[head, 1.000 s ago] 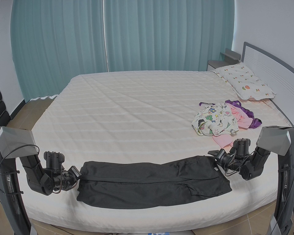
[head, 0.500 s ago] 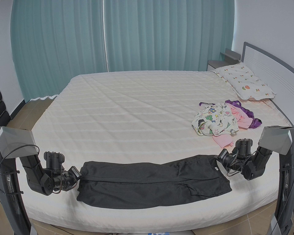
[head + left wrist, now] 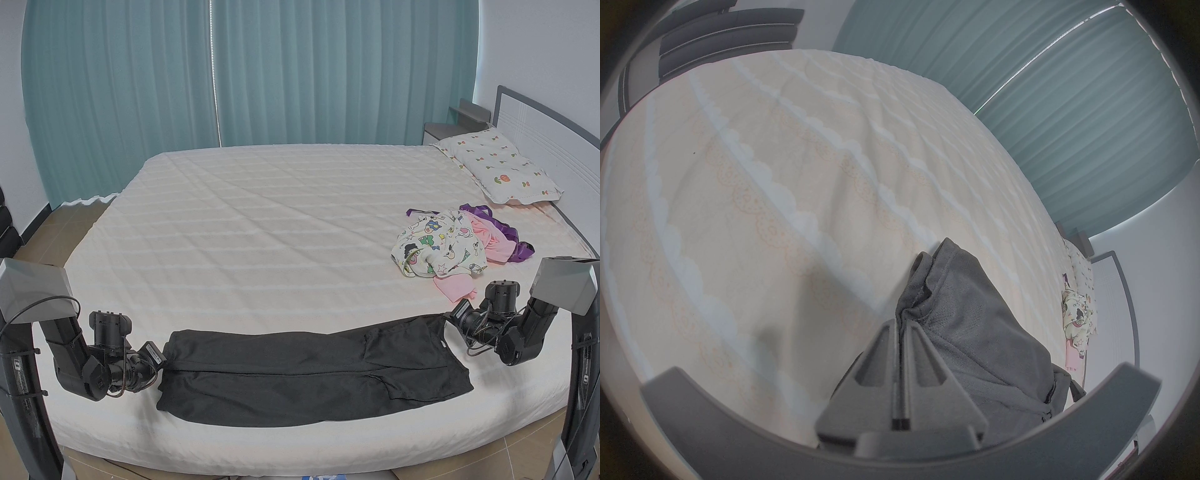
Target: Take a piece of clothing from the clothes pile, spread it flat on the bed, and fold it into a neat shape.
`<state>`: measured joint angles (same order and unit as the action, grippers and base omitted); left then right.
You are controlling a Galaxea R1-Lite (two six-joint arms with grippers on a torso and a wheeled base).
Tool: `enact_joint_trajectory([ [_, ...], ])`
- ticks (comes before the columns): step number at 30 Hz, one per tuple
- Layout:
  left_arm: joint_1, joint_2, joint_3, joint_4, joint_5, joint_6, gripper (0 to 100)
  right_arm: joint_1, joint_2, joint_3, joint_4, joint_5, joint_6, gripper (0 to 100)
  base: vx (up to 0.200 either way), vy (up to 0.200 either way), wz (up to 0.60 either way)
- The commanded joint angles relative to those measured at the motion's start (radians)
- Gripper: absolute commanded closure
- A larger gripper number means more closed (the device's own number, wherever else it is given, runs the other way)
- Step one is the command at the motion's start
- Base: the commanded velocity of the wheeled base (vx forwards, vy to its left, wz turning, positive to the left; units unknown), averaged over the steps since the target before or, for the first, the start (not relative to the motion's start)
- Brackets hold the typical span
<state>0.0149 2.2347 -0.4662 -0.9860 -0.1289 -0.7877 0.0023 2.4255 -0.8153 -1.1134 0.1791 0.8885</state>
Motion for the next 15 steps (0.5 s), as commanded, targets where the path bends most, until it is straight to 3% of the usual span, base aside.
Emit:
enact_joint_trajectory([
  [1, 0.0, 0.002, 0.001, 0.001, 0.0, 0.001, 100, -0.01, 0.006, -0.007, 0.0, -0.006, 0.0, 100, 0.0, 0.0, 0.0],
  [15, 0.004, 0.003, 0.004, 0.003, 0.0, 0.001, 100, -0.016, 0.013, -0.028, 0.0, -0.01, 0.023, 100, 0.0, 0.0, 0.0],
])
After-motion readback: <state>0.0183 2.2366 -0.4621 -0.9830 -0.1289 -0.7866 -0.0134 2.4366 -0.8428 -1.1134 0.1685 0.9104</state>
